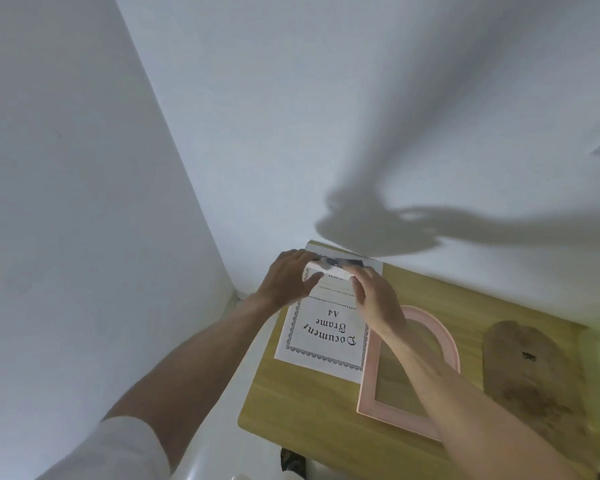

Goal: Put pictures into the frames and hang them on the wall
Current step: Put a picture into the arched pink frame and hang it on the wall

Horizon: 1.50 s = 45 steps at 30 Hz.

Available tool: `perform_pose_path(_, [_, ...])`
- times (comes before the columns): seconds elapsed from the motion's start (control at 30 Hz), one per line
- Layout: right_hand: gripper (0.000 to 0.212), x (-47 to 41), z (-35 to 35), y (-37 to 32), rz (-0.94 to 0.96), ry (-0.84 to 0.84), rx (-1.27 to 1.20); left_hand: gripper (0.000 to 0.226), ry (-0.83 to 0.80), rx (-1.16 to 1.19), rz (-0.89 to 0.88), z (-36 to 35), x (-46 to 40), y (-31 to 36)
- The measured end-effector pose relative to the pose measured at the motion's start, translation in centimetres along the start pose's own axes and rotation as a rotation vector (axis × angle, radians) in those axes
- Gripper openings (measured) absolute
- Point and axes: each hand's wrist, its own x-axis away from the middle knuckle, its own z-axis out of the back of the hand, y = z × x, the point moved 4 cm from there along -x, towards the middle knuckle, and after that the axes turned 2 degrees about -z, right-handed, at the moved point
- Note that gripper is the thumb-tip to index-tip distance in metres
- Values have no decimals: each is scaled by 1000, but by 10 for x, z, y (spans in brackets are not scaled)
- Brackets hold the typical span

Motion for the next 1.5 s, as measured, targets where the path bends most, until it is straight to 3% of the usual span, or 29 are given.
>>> perform_pose_path(0.2, [39,6,62,9,-87,227,-240,23,109,517,355,40,-27,19])
perform_pose_path(0.4, [38,34,111,33,-437,326,-567,30,4,756,467,29,-46,49])
perform_pose_path(0.53, [36,61,130,55,-635,429,-710,36,-152,899,457,8,-46,87])
perform_pose_path(0.73, [41,117,128,96,-861,473,-722,56,-296,826,481,-42,-31,118])
perform_pose_path(0.87, [40,147,110,124,-953,382,-683,56,-331,785,542,-76,-10,127])
perform_pose_path(1.0, [32,174,89,144,-957,199,-505,59,-424,671,604,-101,17,131])
perform_pose_path(1.17, [38,196,66,153,-914,-58,-264,63,-474,429,570,-124,46,134])
perform_pose_path(1.37, [38,200,58,160,-912,-156,-64,74,-508,23,402,-131,58,146])
perform_pose_path(1.5, [48,202,58,152,-861,-197,-16,58,-514,-62,408,-130,65,146])
